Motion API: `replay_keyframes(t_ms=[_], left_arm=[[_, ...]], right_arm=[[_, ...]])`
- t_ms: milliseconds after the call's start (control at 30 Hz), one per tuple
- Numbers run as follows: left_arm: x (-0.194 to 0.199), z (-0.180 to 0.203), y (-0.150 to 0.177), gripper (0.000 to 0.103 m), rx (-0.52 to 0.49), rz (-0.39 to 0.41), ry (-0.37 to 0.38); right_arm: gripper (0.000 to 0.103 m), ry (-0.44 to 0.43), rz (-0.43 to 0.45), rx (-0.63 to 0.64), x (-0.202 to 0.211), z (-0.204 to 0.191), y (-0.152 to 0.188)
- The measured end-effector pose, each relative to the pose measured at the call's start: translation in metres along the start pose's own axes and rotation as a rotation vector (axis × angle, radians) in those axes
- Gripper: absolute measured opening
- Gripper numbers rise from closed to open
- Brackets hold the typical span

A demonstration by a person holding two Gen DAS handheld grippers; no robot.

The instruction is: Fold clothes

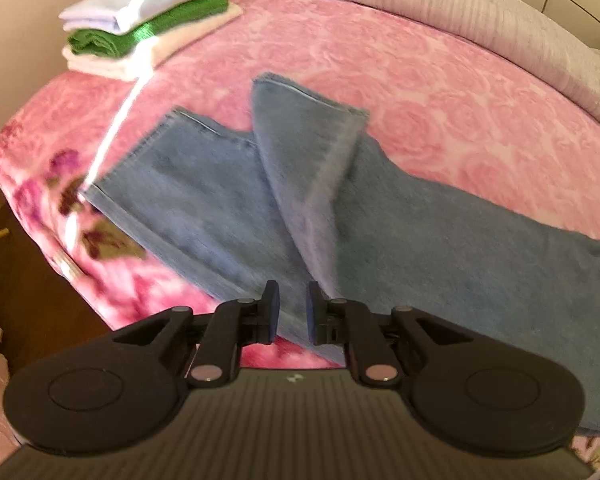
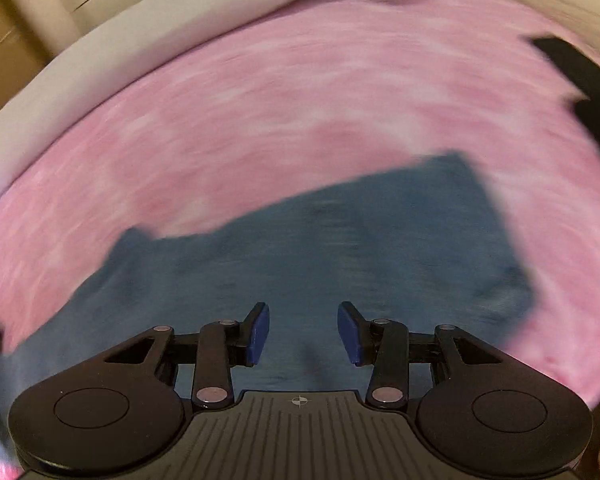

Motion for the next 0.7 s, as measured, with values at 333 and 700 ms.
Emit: replay_keyframes(t_ms=[333,700], left_arm=[[-0.059,-0.087,-0.040,0.010,0.071,-0.012,0.024],[-0.134,-0.173,-0.102,0.031,-0.015,-0.067,0.007]], right_arm=[[0.043,-0.175,-0.125,0.068,-0.065,-0.172,0.031],[0.043,-0.090,-0.165,0.090,-0.099,-0.294,0.074]])
Point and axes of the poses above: each gripper's, at about its wrist camera, not at the fingertips, and x roughly against the way its jaws point, z to its right, y to its underside, the point moved 2 cm from there along -x, roughly the way its jaws point, and after that the axes turned 5 degrees about z, right-handed, at the moved point
